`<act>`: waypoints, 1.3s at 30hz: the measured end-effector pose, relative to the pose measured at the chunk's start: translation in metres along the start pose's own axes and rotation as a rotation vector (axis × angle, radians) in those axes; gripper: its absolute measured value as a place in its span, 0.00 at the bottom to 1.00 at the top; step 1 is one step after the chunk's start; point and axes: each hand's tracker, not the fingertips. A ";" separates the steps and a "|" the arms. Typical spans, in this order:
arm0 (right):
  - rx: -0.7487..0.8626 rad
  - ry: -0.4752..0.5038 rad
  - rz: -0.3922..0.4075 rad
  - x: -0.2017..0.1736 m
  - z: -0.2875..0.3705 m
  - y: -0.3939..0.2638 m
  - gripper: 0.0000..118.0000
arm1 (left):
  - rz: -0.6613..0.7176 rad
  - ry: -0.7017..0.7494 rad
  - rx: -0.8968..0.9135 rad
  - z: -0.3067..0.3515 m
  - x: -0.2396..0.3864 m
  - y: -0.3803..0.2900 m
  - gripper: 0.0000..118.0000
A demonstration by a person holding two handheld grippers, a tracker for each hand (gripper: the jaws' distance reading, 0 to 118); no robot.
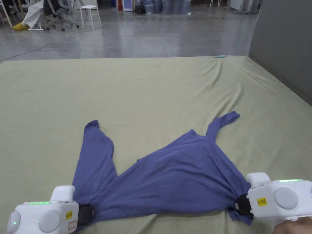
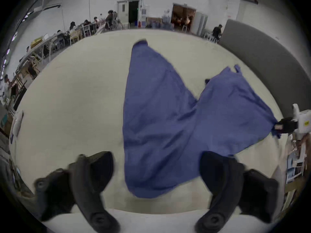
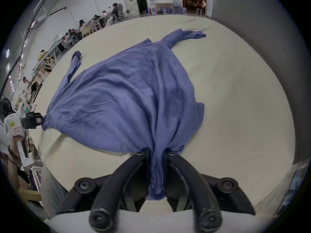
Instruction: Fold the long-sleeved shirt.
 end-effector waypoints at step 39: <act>0.787 -0.128 0.177 -0.037 0.325 0.431 0.09 | 0.066 -0.062 0.761 0.298 0.059 0.446 0.00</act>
